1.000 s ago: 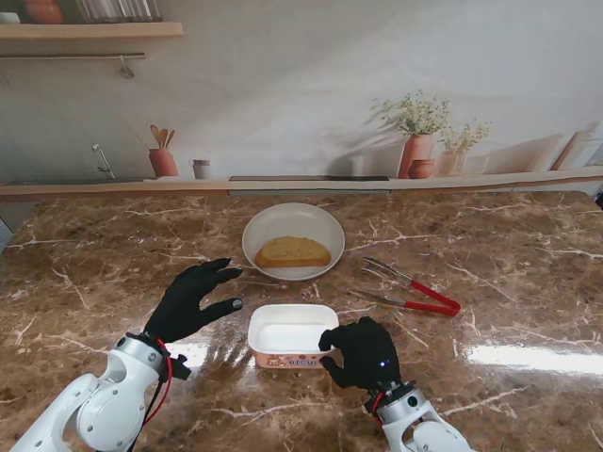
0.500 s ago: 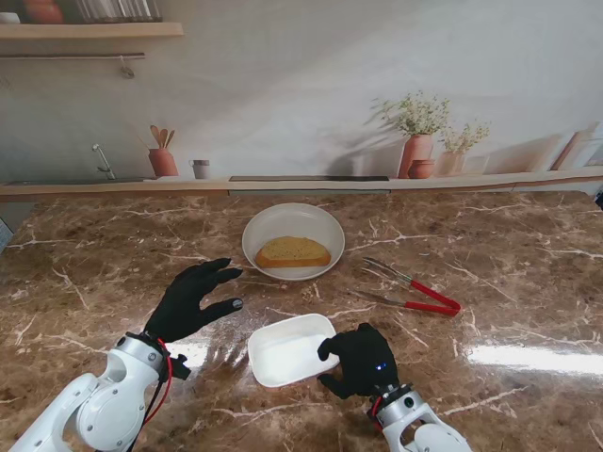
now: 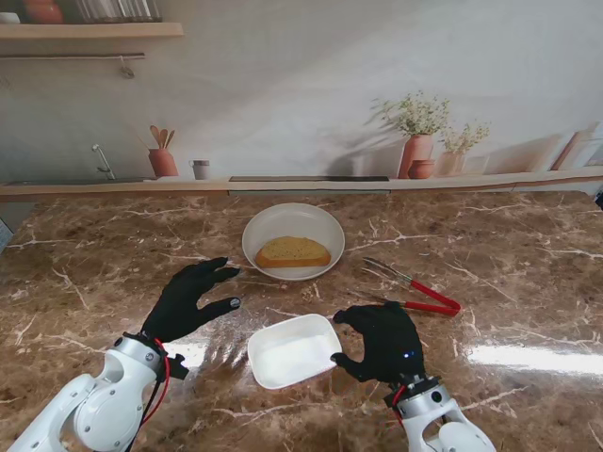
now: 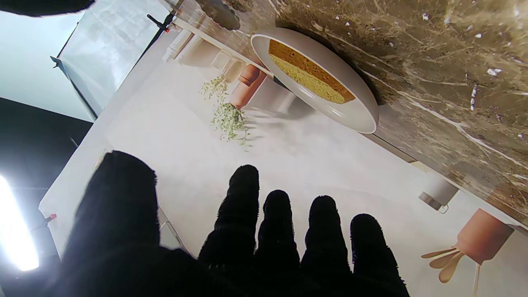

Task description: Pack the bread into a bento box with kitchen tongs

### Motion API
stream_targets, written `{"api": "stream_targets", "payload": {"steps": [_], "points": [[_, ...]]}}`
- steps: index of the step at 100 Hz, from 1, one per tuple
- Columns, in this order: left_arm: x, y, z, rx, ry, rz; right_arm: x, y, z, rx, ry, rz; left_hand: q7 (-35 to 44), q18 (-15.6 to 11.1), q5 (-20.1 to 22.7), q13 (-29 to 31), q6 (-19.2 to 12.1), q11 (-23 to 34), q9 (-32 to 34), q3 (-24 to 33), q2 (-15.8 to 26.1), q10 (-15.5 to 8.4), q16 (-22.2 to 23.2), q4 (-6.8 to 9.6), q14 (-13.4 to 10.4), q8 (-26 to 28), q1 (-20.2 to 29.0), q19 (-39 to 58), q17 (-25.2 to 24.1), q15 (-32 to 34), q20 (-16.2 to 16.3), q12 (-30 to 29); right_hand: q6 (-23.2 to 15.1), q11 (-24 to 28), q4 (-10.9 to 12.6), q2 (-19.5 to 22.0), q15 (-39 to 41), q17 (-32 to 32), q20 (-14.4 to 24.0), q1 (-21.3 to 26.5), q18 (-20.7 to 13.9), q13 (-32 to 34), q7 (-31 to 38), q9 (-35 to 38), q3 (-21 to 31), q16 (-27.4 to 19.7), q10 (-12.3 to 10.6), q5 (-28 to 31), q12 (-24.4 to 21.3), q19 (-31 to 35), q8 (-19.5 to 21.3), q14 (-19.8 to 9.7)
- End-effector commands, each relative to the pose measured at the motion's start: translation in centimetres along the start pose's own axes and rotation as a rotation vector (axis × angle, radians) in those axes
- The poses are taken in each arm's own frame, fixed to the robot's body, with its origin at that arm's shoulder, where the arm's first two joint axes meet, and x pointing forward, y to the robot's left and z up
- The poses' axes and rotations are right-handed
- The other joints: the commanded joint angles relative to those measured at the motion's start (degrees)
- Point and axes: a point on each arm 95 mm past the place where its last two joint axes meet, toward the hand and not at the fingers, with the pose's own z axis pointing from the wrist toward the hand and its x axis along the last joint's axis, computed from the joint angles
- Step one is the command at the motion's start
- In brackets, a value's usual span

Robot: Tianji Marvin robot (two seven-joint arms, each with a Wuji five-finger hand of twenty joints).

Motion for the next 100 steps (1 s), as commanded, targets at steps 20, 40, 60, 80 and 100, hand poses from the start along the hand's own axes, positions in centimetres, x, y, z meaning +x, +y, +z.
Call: {"api": "stream_targets", "payload": {"steps": [20, 40, 60, 80, 100], "points": [[0.0, 0.1, -0.2, -0.002, 0.0, 0.001, -6.2, 0.5, 0.9, 0.136, -0.207, -0.075, -0.49, -1.53, -1.08, -1.87, -0.46, -0.37, -0.99, -2.14, 0.91, -0.37, -0.47, 1.79, -2.52, -0.34, -0.29, -1.95, -0.76, -1.07, -0.05, -0.01, 6.03, -2.58, 0.35, -6.9, -5.63, -9.34, 0.28, -2.89, -1.34, -11.14, -5.54, -9.72, 6.32, -2.74, 1.76, -9.23, -2.1, -13.58, -0.65, -0.43], [0.0, 0.2, 0.0, -0.002, -0.001, 0.0, -10.6, -0.4, 2.2, 0.237, -0.321, -0.076, -0.42, -1.55, -1.04, -1.9, -0.46, -0.37, -1.0, -2.13, 0.89, -0.37, -0.46, 1.79, -2.47, -0.32, -0.34, -2.01, -0.79, -1.07, -0.07, 0.0, 10.92, -2.88, -0.75, -9.76, -6.69, -20.07, -0.47, -3.18, -4.64, -26.98, -9.12, -23.35, 9.66, -4.26, 4.11, -19.09, -2.31, -23.48, 0.79, -1.1], [0.1, 0.4, 0.4, -0.007, 0.0, -0.003, -14.0, -1.9, 3.1, 0.346, -0.411, -0.018, -0.43, -1.55, -1.12, -1.89, -0.53, -0.42, -1.03, -2.11, 0.91, -0.44, -0.47, 1.8, -2.56, -0.33, -0.33, -2.07, -0.81, -1.09, -0.08, -0.02, 14.24, -1.7, -1.68, -12.13, -5.26, -27.08, 0.66, -3.74, -7.27, -37.67, -11.08, -33.77, 12.12, -4.56, 5.29, -24.75, -1.54, -27.89, 2.31, -1.96], [0.0, 0.4, 0.5, -0.021, -0.006, -0.001, -16.3, -2.9, 4.1, 0.377, -0.479, 0.021, -0.45, -1.48, -1.13, -1.99, -0.48, -0.52, -1.13, -2.13, 1.01, -0.34, -0.51, 1.78, -2.59, -0.33, -0.37, -2.11, -0.82, -1.16, -0.06, -0.07, 14.48, -0.75, -1.93, -13.14, -6.14, -27.73, 1.64, -3.23, -7.64, -38.48, -10.46, -36.24, 13.01, -5.46, 5.33, -24.75, -1.33, -28.69, 3.51, -2.03], [0.1, 0.5, 0.5, -0.028, -0.01, 0.0, -18.0, -3.7, 5.4, 0.41, -0.504, 0.028, -0.52, -1.53, -1.21, -2.03, -0.42, -0.57, -1.14, -2.12, 0.97, -0.4, -0.54, 1.79, -2.58, -0.34, -0.28, -2.16, -0.82, -1.2, -0.02, -0.1, 13.35, 0.19, -2.15, -14.29, -6.57, -27.6, 2.53, -2.64, -7.68, -38.36, -9.32, -37.12, 13.93, -5.59, 5.29, -23.87, -1.22, -29.15, 4.89, -2.08]]}}
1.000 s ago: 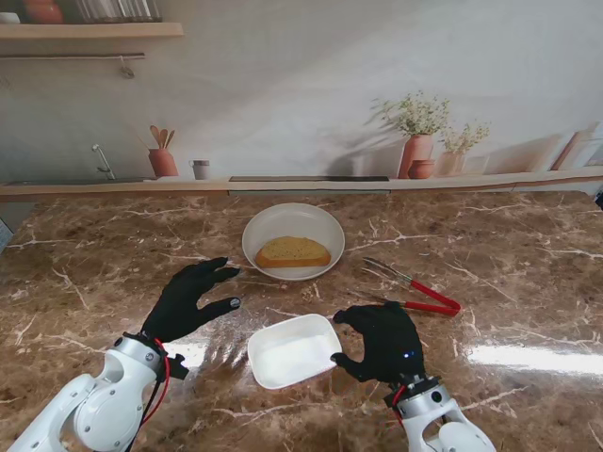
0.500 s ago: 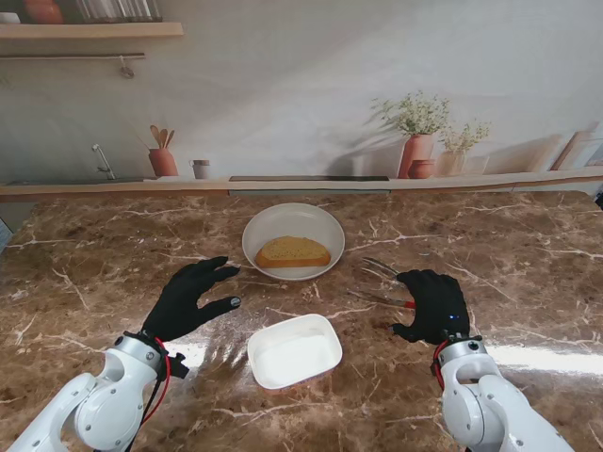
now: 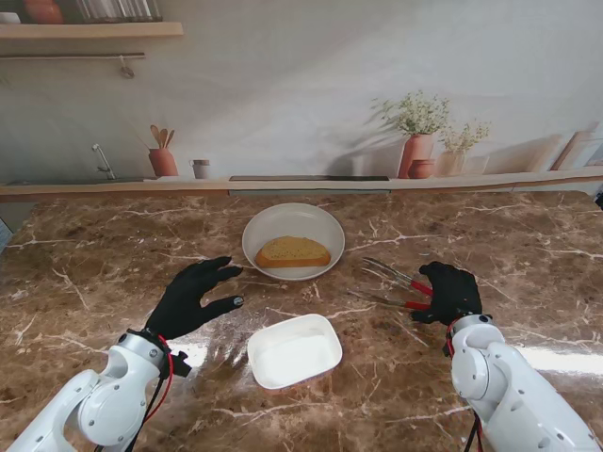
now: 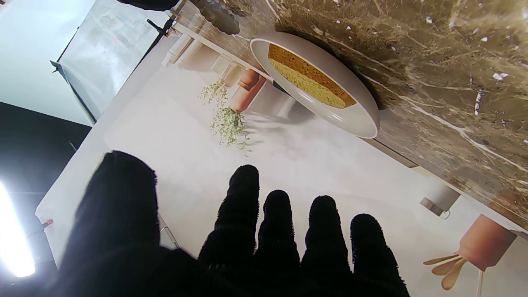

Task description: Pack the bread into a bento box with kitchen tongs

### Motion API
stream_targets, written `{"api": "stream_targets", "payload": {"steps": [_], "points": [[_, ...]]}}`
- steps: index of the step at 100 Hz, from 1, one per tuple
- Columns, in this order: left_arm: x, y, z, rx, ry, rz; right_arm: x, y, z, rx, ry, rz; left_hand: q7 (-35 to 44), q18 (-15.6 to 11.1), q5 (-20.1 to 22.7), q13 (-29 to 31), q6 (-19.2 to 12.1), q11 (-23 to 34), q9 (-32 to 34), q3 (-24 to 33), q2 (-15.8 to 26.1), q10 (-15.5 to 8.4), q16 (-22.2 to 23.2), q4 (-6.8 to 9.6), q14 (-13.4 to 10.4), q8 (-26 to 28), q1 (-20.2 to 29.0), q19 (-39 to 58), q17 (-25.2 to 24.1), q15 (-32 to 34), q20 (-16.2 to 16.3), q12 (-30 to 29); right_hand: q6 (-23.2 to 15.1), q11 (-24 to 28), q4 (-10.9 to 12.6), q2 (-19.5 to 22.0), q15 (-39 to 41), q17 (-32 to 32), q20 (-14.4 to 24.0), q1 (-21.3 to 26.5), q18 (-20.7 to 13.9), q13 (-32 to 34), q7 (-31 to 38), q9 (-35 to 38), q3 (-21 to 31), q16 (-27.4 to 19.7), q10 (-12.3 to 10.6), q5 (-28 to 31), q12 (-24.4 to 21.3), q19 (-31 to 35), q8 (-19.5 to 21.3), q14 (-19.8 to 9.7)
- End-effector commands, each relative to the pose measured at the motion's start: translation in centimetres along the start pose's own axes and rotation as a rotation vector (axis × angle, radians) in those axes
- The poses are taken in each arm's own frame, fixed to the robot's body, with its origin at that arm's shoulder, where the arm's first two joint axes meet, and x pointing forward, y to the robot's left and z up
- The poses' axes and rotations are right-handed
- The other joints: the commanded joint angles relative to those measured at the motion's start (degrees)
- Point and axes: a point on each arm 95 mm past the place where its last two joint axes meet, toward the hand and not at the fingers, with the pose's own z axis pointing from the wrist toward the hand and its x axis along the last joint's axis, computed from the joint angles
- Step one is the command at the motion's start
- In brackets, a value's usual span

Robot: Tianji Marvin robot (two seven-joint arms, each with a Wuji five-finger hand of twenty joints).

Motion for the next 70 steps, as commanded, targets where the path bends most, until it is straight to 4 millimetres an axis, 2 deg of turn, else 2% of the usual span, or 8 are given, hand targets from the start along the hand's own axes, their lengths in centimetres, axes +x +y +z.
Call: {"api": "stream_targets", "payload": {"steps": [1, 14, 23, 43, 54, 70], "points": [[0.0, 0.3, -0.2, -0.01, -0.007, -0.002, -0.4, -0.1, 0.6, 0.025, -0.013, 0.005, -0.53, -1.53, -1.19, -2.0, -0.45, -0.57, -1.15, -2.11, 0.97, -0.38, -0.53, 1.8, -2.59, -0.34, -0.26, -2.14, -0.81, -1.19, -0.02, -0.1, -0.45, 0.41, -2.14, -2.42, -0.86, -0.81, 1.82, -1.89, -1.91, -2.47, 0.59, -1.9, 2.51, -1.44, 0.23, -0.79, 0.21, -1.51, 1.15, -1.01], [0.0, 0.3, -0.2, -0.015, -0.01, 0.0, -0.8, -0.6, 1.8, 0.053, -0.028, 0.02, -0.55, -1.55, -1.2, -2.1, -0.51, -0.6, -1.21, -2.13, 1.0, -0.4, -0.55, 1.79, -2.65, -0.33, -0.28, -2.24, -0.86, -1.22, -0.03, -0.12, -1.7, 1.03, -2.24, -3.1, -0.48, -0.59, 2.18, -1.17, -1.94, -2.21, 1.32, -1.21, 3.06, -1.26, -0.05, 0.81, 0.29, -1.58, 1.69, -1.13], [0.0, 0.2, -0.1, -0.014, -0.012, 0.001, -1.0, -1.1, 2.4, 0.051, -0.022, 0.017, -0.49, -1.54, -1.07, -2.09, -0.57, -0.56, -1.18, -2.14, 0.97, -0.38, -0.55, 1.79, -2.65, -0.3, -0.26, -2.28, -0.84, -1.21, -0.02, -0.1, -4.07, 1.87, -2.43, -3.84, 1.88, 0.37, 3.06, -1.09, -1.58, -1.66, 3.59, 0.61, 3.79, -0.28, -0.41, 4.12, 0.28, -1.29, 3.3, -1.24], [0.0, 0.2, -0.2, -0.016, -0.02, 0.004, -1.0, -1.7, 2.9, 0.045, -0.02, 0.033, -0.37, -1.44, -0.9, -2.02, -0.74, -0.49, -1.16, -2.14, 0.94, -0.28, -0.53, 1.79, -2.64, -0.22, -0.27, -2.38, -0.87, -1.18, 0.02, -0.07, -13.57, 2.37, -2.43, -3.55, 3.12, 1.51, 4.2, 0.35, -1.31, 0.08, 11.17, 4.32, 3.72, -0.57, -1.4, 14.76, 0.07, -0.55, 8.72, -1.61], [0.0, 0.2, -0.3, -0.018, -0.021, 0.004, -0.9, -1.8, 2.9, 0.041, -0.017, 0.046, -0.28, -1.39, -0.8, -1.97, -0.77, -0.44, -1.1, -2.14, 0.93, -0.32, -0.5, 1.79, -2.64, -0.17, -0.27, -2.43, -0.84, -1.15, 0.05, -0.04, -19.66, 1.71, -2.32, -3.51, 3.24, 1.91, 4.47, 1.6, -0.84, 1.63, 15.7, 9.54, 3.29, -0.73, -2.49, 25.43, -0.63, -0.24, 10.69, -1.66], [0.0, 0.1, -0.3, -0.018, -0.02, 0.005, -0.8, -1.4, 2.8, -0.003, 0.0, 0.073, -0.22, -1.25, -0.78, -1.96, -0.85, -0.42, -1.06, -2.13, 0.93, -0.35, -0.49, 1.8, -2.62, -0.14, -0.31, -2.53, -0.92, -1.14, 0.06, -0.03, -21.72, 1.39, -2.14, -3.41, 3.5, 3.24, 4.82, 2.69, 1.19, 8.75, 18.13, 20.28, 2.77, -0.98, -3.66, 30.98, -1.27, 0.55, 10.51, -0.71]]}}
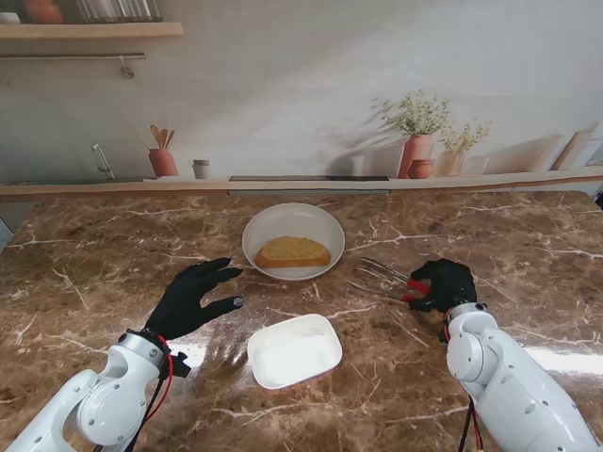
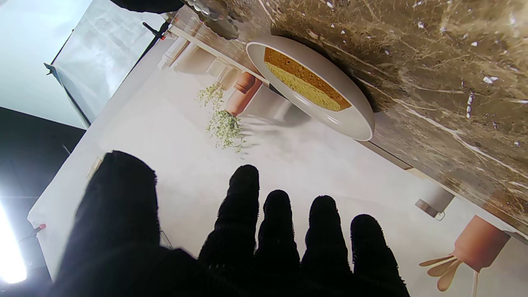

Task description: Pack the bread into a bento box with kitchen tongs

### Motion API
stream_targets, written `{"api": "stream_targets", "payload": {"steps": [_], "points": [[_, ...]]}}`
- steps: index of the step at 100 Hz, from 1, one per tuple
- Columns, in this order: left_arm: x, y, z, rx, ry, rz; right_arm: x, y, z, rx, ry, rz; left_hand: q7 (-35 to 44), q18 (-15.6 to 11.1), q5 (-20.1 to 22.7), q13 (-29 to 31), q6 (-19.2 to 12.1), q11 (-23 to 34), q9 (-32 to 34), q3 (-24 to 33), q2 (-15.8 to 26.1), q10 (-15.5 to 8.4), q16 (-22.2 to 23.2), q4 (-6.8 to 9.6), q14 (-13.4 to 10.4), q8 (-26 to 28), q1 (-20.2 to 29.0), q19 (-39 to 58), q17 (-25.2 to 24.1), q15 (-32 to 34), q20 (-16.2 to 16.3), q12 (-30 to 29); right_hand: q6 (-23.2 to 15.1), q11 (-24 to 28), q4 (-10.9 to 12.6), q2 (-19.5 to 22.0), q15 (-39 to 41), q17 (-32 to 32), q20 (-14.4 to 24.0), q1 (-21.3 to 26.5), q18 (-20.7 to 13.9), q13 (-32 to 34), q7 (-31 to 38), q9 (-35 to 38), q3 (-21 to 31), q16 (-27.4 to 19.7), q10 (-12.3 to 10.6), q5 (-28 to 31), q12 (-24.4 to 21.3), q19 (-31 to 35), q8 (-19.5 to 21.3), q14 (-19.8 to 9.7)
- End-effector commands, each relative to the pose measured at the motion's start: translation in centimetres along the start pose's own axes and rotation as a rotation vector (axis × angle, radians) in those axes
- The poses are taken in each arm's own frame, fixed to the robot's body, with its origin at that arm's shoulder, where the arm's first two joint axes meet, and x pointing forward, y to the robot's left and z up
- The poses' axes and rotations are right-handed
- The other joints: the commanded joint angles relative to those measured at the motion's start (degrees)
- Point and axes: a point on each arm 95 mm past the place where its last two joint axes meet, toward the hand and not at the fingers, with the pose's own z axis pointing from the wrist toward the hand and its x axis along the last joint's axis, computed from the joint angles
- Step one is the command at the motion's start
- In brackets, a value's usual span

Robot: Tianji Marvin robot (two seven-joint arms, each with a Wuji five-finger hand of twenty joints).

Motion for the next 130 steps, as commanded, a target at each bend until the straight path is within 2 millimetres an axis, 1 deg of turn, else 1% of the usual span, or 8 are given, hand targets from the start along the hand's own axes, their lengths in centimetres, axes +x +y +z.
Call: {"api": "stream_targets", "payload": {"steps": [1, 15, 27, 44, 66, 89, 93, 130], "points": [[0.0, 0.2, -0.2, -0.006, -0.004, 0.0, -0.1, -0.8, -0.6, 0.018, -0.001, 0.015, -0.22, -1.25, -0.78, -1.94, -0.96, -0.43, -1.08, -2.14, 0.92, -0.33, -0.49, 1.8, -2.59, -0.13, -0.31, -1.94, -0.92, -1.14, 0.06, -0.03, -3.77, -0.43, -0.97, 0.27, -0.8, 0.28, 1.84, 3.31, 1.09, 3.47, 6.95, 4.35, 2.11, -1.23, -1.67, 5.6, -0.88, 0.5, 2.55, 0.2], [-0.1, 0.1, -0.2, -0.004, -0.002, 0.001, 0.2, 0.2, -0.8, -0.017, 0.028, 0.026, -0.14, -1.19, -0.69, -1.9, -1.03, -0.41, -1.0, -2.11, 0.87, -0.29, -0.48, 1.81, -2.58, -0.1, -0.27, -2.03, -0.91, -1.14, 0.07, -0.03, -3.82, -1.62, -0.99, -0.71, -3.77, 6.25, 1.69, 3.74, 5.43, 14.51, 7.7, 15.38, 2.49, -2.21, -2.38, 6.37, -0.67, 2.98, 1.79, 3.88], [-0.1, 0.2, -0.2, 0.0, 0.0, 0.0, 0.3, 0.5, -0.8, -0.022, 0.036, 0.066, -0.13, -1.08, -0.74, -1.89, -1.14, -0.46, -1.02, -2.12, 0.91, -0.47, -0.48, 1.8, -2.63, -0.09, -0.33, -2.1, -0.95, -1.14, 0.09, -0.05, -1.87, -1.29, -0.85, -0.99, -3.29, 19.05, 2.09, 6.33, 13.2, 28.2, 7.05, 21.45, 2.21, -1.13, -1.85, 4.58, 0.37, 10.51, 1.48, 7.57], [-0.2, 0.2, -0.3, -0.001, -0.002, -0.002, 0.2, 0.0, -0.9, -0.017, 0.037, 0.135, -0.11, -0.93, -0.71, -1.96, -1.16, -0.56, -1.01, -2.12, 0.93, -0.48, -0.52, 1.81, -2.64, -0.07, -0.33, -2.29, -1.04, -1.22, 0.07, -0.1, 1.36, 2.09, -0.33, 0.45, 6.08, 34.82, -1.37, 9.38, 13.07, 45.71, 4.4, 27.08, 0.5, 6.04, -2.23, 1.75, 2.5, 29.21, -1.02, 4.01], [-0.2, 0.3, -0.3, 0.0, -0.003, -0.004, 0.2, -0.1, -1.0, -0.071, 0.067, 0.114, 0.02, -1.07, -0.35, -2.13, -1.25, -0.68, -1.11, -2.12, 1.0, -0.4, -0.58, 1.81, -2.68, 0.03, -0.29, -3.11, -1.36, -1.31, -0.15, -0.17, 3.11, 7.48, -0.46, 0.72, 23.3, 40.45, 1.66, 8.51, 9.06, 49.49, -3.06, 32.44, 0.83, 14.29, -3.38, 0.04, 6.59, 47.84, -12.95, 0.18], [-0.2, 0.3, -0.5, -0.001, -0.006, -0.004, 0.0, -0.1, -1.0, -0.077, 0.084, 0.12, 0.19, -0.9, -0.06, -2.23, -1.59, -0.74, -1.18, -2.14, 1.13, -0.42, -0.61, 1.8, -2.75, 0.19, -0.3, -4.14, -1.4, -1.36, -0.21, -0.21, 4.39, 11.09, -0.47, 1.11, 33.59, 42.09, 2.58, 8.09, 8.27, 50.27, -5.0, 35.46, 0.88, 16.84, -4.1, -5.25, 9.81, 53.96, -20.67, -0.89], [-0.2, 0.3, -0.5, 0.0, -0.006, -0.005, 0.0, -0.2, -1.1, -0.079, 0.084, 0.122, 0.24, -0.86, 0.05, -2.26, -1.52, -0.7, -1.07, -2.15, 1.02, -0.26, -0.62, 1.8, -2.69, 0.23, -0.24, -4.27, -1.39, -1.38, -0.19, -0.19, 5.77, 11.04, -0.47, 0.96, 34.87, 42.16, 2.19, 7.93, 7.99, 50.06, -4.79, 34.95, 1.04, 16.47, -4.33, -7.78, 10.27, 54.62, -24.74, -1.23], [-0.2, 0.3, -0.4, -0.003, 0.0, -0.002, 0.3, -0.2, -1.3, -0.126, 0.102, 0.148, 0.82, -0.86, 0.64, -2.39, -1.87, -0.62, -1.06, -2.16, 0.99, -0.34, -0.62, 1.79, -2.78, 0.66, -0.18, -5.47, -1.52, -1.38, 0.07, -0.15, -0.67, 11.64, -2.53, 8.51, 36.4, 43.08, 2.84, 9.9, 8.79, 51.99, 5.34, 39.52, -3.65, 16.14, -3.96, 0.53, 11.57, 57.29, -25.55, 0.03]]}}
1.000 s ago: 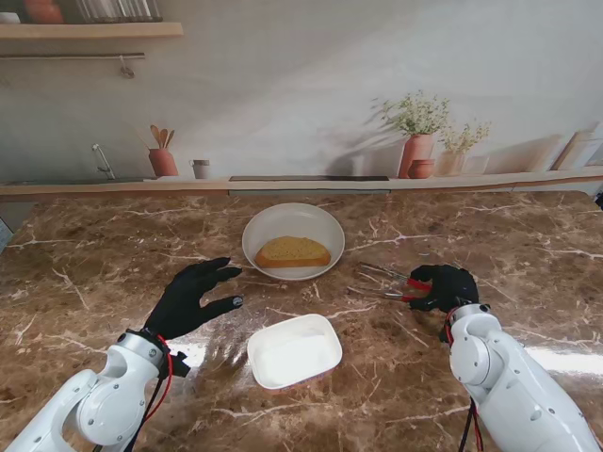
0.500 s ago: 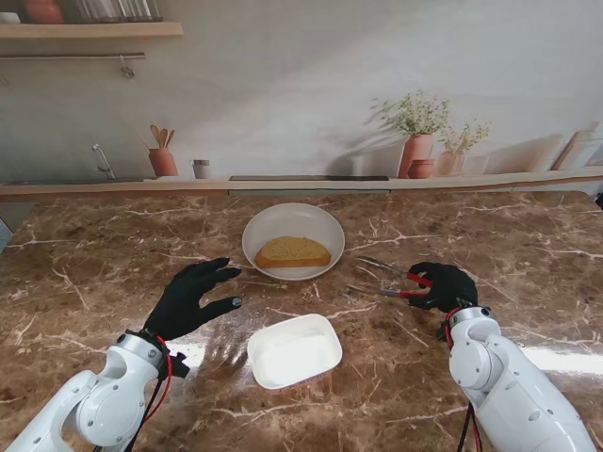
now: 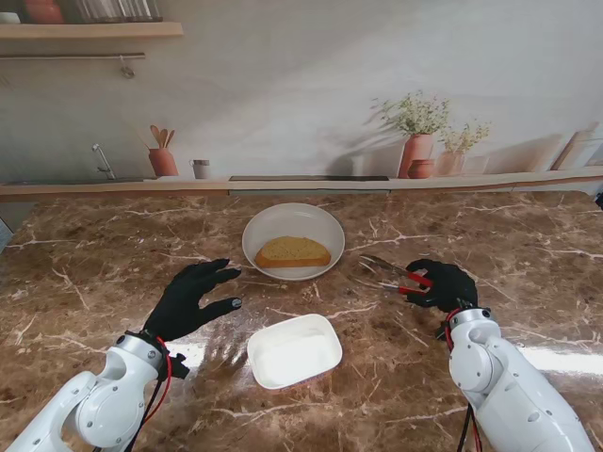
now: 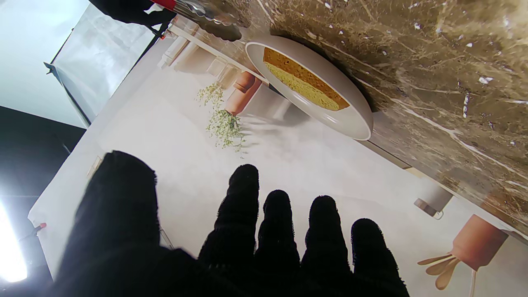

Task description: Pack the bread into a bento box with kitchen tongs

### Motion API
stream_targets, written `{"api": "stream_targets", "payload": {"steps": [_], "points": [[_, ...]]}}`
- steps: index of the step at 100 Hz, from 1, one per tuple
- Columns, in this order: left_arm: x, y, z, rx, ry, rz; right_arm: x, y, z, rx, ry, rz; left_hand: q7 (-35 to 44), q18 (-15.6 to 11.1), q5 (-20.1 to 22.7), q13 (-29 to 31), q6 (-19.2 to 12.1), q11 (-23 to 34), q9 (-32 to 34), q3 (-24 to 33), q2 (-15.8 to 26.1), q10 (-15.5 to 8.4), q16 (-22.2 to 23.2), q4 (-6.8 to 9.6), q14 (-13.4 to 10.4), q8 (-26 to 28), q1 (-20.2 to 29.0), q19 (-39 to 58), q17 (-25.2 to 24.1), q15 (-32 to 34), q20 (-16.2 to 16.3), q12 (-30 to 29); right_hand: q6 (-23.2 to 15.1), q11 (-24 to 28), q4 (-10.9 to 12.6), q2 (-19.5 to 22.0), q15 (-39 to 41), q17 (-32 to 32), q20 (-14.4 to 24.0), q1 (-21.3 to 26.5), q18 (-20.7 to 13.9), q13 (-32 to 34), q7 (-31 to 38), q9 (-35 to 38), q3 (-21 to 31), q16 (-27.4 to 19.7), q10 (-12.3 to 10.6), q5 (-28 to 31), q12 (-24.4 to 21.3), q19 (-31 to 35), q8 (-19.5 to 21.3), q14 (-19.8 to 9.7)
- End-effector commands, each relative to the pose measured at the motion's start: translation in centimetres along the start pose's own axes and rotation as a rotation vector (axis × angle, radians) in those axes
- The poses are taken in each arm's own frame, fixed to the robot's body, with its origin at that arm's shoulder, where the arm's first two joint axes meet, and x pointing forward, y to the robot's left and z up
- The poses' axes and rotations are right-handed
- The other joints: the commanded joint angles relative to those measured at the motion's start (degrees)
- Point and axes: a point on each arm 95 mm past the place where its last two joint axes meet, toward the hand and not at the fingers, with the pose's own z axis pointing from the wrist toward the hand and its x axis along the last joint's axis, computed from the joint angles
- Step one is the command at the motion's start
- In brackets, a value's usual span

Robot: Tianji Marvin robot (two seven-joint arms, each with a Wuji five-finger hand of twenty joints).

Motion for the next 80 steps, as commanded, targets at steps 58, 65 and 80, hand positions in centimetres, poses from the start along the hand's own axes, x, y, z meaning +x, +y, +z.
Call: {"api": "stream_targets", "payload": {"steps": [58, 65, 80], "points": [[-0.1, 0.2, -0.1, -0.011, 0.0, 0.004, 0.8, 0.5, -0.2, -0.036, -0.004, 0.081, 1.02, -0.59, 0.64, -2.57, -2.07, -0.75, -1.08, -2.15, 0.96, -0.42, -0.68, 1.77, -2.82, 0.95, -0.07, -3.45, -0.86, -1.47, 0.88, -0.22, 0.69, 1.36, -1.06, 2.9, 0.11, 2.2, 1.03, 4.52, -0.28, 3.63, 3.54, 6.53, 2.12, -0.09, -3.63, 7.45, 0.71, 3.83, 1.7, -1.49], [-0.1, 0.1, -0.1, -0.013, -0.001, 0.008, 1.0, 1.3, -0.2, -0.061, 0.006, 0.086, 0.99, -0.59, 0.6, -2.6, -2.05, -0.78, -1.11, -2.14, 0.94, -0.4, -0.7, 1.77, -2.8, 0.96, -0.02, -3.52, -0.87, -1.49, 0.96, -0.23, 0.96, 1.13, -1.07, 2.82, 0.08, 2.2, 1.0, 4.54, -0.24, 3.63, 3.25, 6.32, 2.05, -0.06, -3.65, 7.25, 0.71, 3.84, 1.73, -1.48], [-0.2, -0.2, 0.0, -0.022, 0.0, 0.017, 1.8, 3.4, 0.1, -0.107, 0.051, 0.077, 0.9, -0.51, 0.5, -2.59, -2.01, -0.81, -1.15, -2.16, 0.94, -0.41, -0.7, 1.77, -2.75, 0.96, -0.02, -3.65, -0.86, -1.48, 1.12, -0.25, 1.46, 0.75, -0.62, 2.61, 0.01, 2.14, 0.92, 4.26, -0.22, 3.5, 2.38, 5.95, 2.36, 0.02, -3.61, 6.42, 0.7, 3.83, 1.7, -1.58]]}}
